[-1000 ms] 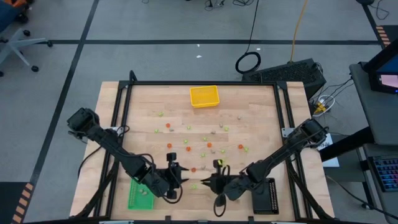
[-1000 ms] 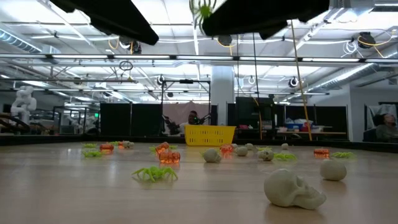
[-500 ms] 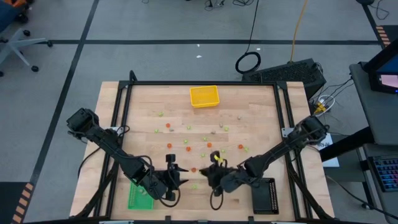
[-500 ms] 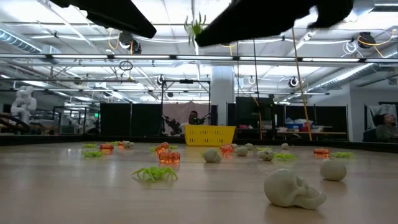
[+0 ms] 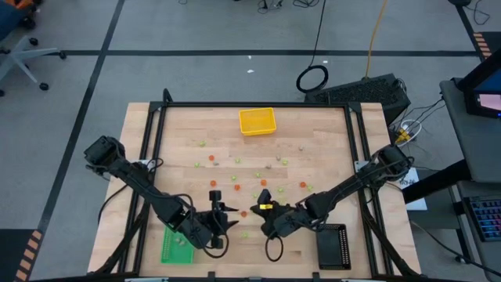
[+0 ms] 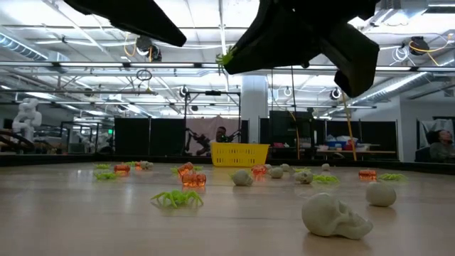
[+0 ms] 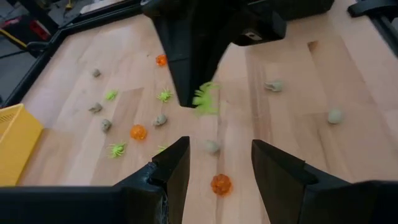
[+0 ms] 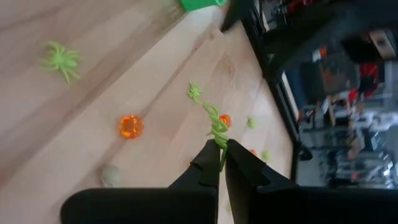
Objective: Sort Halloween decoration
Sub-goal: Put the green spider toy into the yellow bin
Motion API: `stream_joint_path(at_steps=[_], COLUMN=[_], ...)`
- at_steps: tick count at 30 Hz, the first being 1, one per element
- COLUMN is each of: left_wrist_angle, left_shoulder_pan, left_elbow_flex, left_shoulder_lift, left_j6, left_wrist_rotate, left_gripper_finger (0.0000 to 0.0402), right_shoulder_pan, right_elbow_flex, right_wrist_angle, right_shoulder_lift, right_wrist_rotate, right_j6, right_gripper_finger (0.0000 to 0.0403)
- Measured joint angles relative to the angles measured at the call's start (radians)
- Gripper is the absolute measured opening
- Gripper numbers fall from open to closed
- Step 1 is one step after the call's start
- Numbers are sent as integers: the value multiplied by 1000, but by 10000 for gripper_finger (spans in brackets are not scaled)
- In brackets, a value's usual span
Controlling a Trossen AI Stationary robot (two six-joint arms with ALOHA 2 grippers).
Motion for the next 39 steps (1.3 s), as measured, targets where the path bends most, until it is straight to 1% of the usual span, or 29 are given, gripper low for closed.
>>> stream_joint_path(at_steps=[3,10,15,19,26,33,39], left_wrist_angle=[-3,-65,-79,-82,-116,-131,-134], left_shoulder_pan=[10,11,11,11,11,9,0], left_elbow_flex=[0,0,0,0,0,0,0], left_shoulder_lift=[0,0,0,0,0,0,0], left_j6=[6,-71,-71,-71,-96,-107,-126], left_wrist_rotate=[-1,-1,-12,-18,-21,-22,-22], left_gripper_finger=[171,171,171,171,171,171,171], right_shoulder_pan=[0,-2,-2,-6,-15,-15,-15], right_elbow_flex=[0,0,0,0,0,0,0], right_wrist_angle=[2,1,1,-9,-66,-66,-66], right_shoulder_lift=[0,0,0,0,0,0,0], right_wrist_rotate=[0,0,-1,-8,-10,-16,-82], right_j6=[-11,20,78,165,459,788,1025], right_gripper_finger=[0,0,0,0,0,0,0])
